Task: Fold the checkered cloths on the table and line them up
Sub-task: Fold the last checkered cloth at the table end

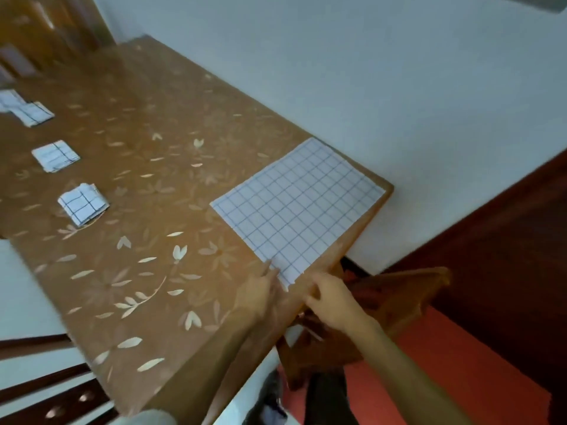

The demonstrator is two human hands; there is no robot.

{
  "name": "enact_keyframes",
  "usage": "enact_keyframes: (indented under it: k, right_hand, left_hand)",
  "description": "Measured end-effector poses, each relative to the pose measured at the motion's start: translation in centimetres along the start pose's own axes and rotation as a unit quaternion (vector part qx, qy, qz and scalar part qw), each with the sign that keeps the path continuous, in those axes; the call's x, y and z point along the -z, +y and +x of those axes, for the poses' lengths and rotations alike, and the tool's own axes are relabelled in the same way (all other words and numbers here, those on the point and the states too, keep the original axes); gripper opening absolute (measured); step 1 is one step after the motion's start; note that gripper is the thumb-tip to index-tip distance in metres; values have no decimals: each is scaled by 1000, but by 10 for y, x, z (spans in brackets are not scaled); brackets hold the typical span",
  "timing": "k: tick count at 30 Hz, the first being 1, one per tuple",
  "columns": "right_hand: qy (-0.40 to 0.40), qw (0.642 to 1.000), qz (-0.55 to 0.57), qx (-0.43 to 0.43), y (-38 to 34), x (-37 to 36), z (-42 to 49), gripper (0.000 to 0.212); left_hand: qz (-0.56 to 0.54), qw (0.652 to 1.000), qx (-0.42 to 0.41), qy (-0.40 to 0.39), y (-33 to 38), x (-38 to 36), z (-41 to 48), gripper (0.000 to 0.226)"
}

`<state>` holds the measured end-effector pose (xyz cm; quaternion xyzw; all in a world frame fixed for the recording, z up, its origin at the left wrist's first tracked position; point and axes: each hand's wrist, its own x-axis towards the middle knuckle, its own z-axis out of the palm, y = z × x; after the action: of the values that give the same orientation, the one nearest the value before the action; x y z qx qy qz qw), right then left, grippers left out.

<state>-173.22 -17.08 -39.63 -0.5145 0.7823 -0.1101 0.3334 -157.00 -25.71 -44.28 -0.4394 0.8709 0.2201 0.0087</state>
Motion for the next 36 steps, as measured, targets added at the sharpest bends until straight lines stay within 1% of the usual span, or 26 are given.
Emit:
enact_keyframes:
  k: [1,3,4,5,6,7,8,9,10,12,14,15,17,19,20,21,23,24,26,29,31,34,35,36]
  right_hand:
    - [-7,1000,-22,13,5,-3,12,26]
    - [-24,997,-59,32,16,-5,34,49]
    - [-34,997,-66,35,21,-4,45,56]
    - [-49,996,-70,33,25,-3,56,61]
    - [-66,994,-75,34,29,-1,66,64]
    - [-81,993,-80,36,34,1,74,65]
    - [-92,991,-82,43,38,2,82,66]
    - [-100,991,-76,52,42,3,90,65]
    - [-110,990,-64,58,46,5,98,65]
    - [-131,989,-33,67,53,6,114,66]
    - [-132,987,-32,88,58,5,125,66]
    - [-128,986,-44,99,59,5,128,67]
    - [-115,986,-58,108,58,2,132,69]
    - [-101,989,-43,100,57,-1,137,73]
    - [-96,990,-40,95,56,-3,140,71]
    - [-99,989,-47,94,54,-4,144,62]
    - [-99,987,-67,112,49,-4,147,34]
    - [-93,987,-61,119,45,-3,147,27]
    - [-78,987,-36,134,37,-1,145,28]
    - [-62,981,16,183,26,4,140,36]
    - [-57,973,51,219,19,9,134,32]
    - [-61,956,71,277,10,17,121,26]
    - [-60,951,80,293,7,20,114,23]
    - [-62,945,90,307,3,23,106,21]
  left_hand:
    - [-15,1000,2,1,3,-8,11,56]
    - [26,1000,-15,4,-2,-21,34,55]
    - [49,998,-25,12,-10,-30,48,59]
    - [21,1000,10,-7,-16,-29,61,66]
    - [18,999,28,-25,-22,-33,73,73]
    - [12,998,32,-50,-21,-30,80,76]
    - [30,997,30,-69,-22,-29,84,75]
    - [42,996,15,-71,-22,-29,87,71]
    - [59,998,1,-36,-25,-32,92,66]
    - [59,998,13,14,-26,-32,103,52]
    - [60,995,40,64,-20,-39,109,24]
    - [53,994,52,79,-14,-40,111,18]
    - [48,993,63,86,-5,-47,114,29]
    - [48,992,56,98,2,-49,113,28]
    - [46,992,56,100,4,-48,110,27]
    - [36,993,61,91,5,-47,105,26]
    - [4,992,89,84,4,-47,93,21]
    - [-29,989,112,89,2,-48,85,19]
    - [-120,979,152,68,0,-41,69,28]
    - [-173,973,127,90,-7,-20,37,46]
    - [-161,975,122,89,-21,-11,15,52]
    - [-105,983,133,65,-51,-4,-14,77]
    - [-75,987,128,63,-59,-3,-21,77]
    - [-39,990,114,70,-68,-3,-26,73]
